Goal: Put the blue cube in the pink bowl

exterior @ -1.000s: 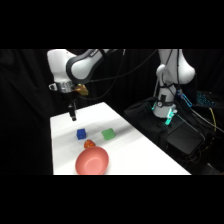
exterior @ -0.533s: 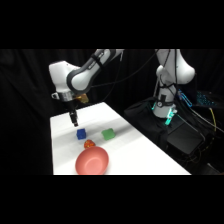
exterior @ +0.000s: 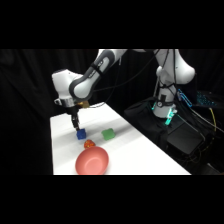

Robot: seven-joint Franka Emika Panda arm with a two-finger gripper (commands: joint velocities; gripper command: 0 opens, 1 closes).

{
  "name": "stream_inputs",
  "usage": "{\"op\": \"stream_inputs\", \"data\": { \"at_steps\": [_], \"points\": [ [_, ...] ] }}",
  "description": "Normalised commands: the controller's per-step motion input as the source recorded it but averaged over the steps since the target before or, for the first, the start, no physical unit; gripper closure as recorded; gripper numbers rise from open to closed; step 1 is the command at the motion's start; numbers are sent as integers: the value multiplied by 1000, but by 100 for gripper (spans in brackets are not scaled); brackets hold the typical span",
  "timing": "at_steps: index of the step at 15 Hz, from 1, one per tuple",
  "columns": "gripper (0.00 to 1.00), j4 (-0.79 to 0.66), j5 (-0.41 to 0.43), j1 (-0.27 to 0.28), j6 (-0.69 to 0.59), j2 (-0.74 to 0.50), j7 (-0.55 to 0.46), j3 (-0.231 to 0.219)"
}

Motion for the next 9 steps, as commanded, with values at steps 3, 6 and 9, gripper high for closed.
{"op": "stream_inputs", "data": {
  "at_steps": [3,6,9],
  "points": [
    [0,-9,22,11,209,62,73,-5],
    [0,-32,15,27,206,49,97,-17],
    [0,-67,27,19,211,33,102,-31]
  ]
}}
